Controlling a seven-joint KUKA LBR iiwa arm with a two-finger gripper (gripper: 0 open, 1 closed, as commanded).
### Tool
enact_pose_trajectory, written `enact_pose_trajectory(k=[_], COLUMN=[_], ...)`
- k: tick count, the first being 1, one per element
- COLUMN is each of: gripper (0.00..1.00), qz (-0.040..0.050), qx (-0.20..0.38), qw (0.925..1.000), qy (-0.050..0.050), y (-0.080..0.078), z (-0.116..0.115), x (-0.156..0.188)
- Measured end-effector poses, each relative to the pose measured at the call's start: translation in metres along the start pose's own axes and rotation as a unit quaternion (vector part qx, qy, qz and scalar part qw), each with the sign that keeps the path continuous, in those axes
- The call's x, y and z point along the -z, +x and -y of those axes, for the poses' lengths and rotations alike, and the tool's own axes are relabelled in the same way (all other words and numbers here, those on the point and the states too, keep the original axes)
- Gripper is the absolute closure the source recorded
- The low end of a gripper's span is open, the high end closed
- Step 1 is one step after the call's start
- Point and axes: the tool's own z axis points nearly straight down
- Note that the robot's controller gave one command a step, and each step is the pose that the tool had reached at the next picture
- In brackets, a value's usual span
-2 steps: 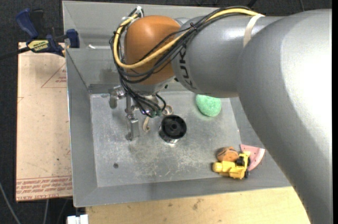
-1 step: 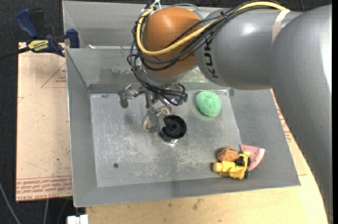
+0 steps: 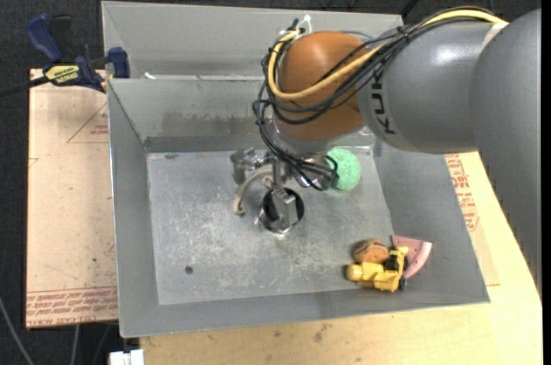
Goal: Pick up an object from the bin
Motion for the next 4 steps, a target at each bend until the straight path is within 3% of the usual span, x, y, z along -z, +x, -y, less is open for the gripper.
enact_pose_trajectory(k=[1,2,4], gripper=[0.00,1.00,1.00], qz=[0.0002,0.0080,0.0081], qx=[0.145,0.060,0.062], qw=[0.9895,0.9982,0.9981], qy=[0.000,-0.002,-0.001], y=[0.016,0.032,0.032], z=[0.014,0.055,0.054], x=[-0.021,-0.029,-0.025])
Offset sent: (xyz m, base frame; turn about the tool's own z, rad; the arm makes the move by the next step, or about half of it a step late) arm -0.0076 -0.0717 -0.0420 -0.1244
